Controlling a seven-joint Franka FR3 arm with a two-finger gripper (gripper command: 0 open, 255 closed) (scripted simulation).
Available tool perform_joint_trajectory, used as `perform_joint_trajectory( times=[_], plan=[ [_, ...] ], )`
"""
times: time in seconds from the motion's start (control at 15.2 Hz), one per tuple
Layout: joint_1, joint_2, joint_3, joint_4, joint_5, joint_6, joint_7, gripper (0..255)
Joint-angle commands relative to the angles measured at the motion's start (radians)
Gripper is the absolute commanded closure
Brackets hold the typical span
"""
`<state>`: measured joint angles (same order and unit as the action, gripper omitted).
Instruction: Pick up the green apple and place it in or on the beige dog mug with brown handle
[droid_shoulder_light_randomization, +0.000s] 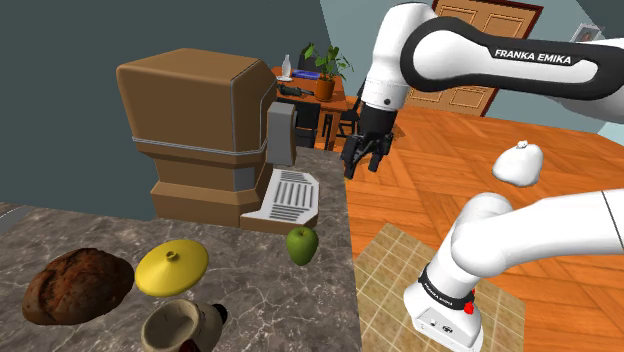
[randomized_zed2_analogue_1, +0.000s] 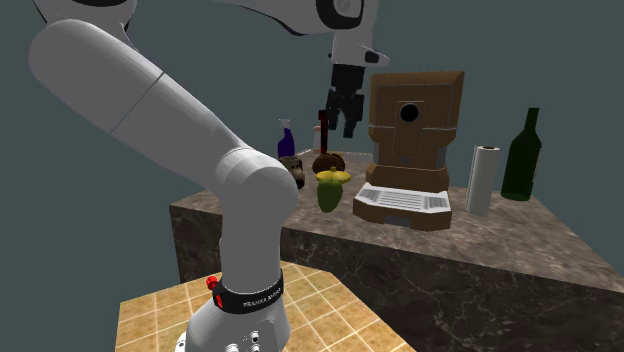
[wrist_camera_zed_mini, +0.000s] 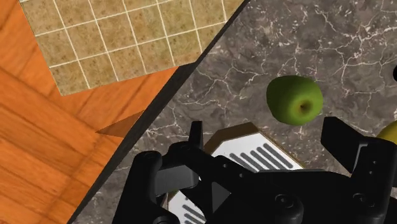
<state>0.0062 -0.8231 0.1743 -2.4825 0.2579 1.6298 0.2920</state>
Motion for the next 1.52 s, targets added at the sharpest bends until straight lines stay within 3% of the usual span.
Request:
perform_joint_trajectory(
  times=[0.0,0.4,0.79,1.45],
  plan=[
    [0.0,0.02,0.052,-0.033,0.04,0.054,0.074,0],
    [-0.005,0.131,0.203,-0.087,0.144,0.223,0.274,0],
    [-0.03,0.316,0.359,-0.085,0.213,0.415,0.474,0],
    [-0.026,0.389,0.409,-0.142,0.239,0.548,0.483,0]
  ],
)
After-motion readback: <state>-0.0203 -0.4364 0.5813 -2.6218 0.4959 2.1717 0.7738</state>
